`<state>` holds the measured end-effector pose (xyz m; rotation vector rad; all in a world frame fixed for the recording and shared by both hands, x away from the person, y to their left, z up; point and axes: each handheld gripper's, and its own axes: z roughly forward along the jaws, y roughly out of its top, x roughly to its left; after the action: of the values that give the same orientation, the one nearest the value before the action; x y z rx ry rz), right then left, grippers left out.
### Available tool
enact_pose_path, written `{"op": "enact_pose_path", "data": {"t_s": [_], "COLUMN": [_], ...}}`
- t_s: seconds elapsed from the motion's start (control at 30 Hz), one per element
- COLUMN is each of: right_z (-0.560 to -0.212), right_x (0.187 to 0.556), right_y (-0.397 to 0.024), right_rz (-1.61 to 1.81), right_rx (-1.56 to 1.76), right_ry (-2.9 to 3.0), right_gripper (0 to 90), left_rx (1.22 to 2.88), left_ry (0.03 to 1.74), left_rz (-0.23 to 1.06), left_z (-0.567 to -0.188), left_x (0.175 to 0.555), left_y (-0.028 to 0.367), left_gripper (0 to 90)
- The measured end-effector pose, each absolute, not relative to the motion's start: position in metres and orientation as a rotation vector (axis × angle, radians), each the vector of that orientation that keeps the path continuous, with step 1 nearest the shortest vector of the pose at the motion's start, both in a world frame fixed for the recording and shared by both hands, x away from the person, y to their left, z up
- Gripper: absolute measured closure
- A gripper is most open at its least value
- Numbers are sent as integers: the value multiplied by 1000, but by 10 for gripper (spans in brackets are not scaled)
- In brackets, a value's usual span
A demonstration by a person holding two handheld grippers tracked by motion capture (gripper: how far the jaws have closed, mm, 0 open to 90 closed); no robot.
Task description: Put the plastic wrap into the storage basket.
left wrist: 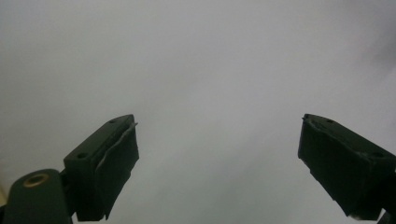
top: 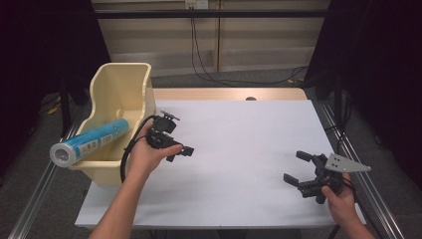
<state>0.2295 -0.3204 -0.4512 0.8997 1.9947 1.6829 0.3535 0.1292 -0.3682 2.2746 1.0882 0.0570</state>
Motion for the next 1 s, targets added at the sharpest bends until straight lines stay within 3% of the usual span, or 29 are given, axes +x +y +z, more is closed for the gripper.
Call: {"op": "enact_pose_path", "data": {"t_s": [0.5,1.0], "right_z": [-451,-452], "right_x": [229,229], "right_y": [-320,-319], "right_rz": [1679,1673], "right_rx": [898,890], "right_ry": [2001,2007], "right_gripper": [22,22], "left_rx": [2139,1996], "left_ry": [1000,911], "left_rz": [88,258], "left_z": [-411,-433], "left_x": [333,313], "left_y": [125,130], "left_gripper": [83,40]}}
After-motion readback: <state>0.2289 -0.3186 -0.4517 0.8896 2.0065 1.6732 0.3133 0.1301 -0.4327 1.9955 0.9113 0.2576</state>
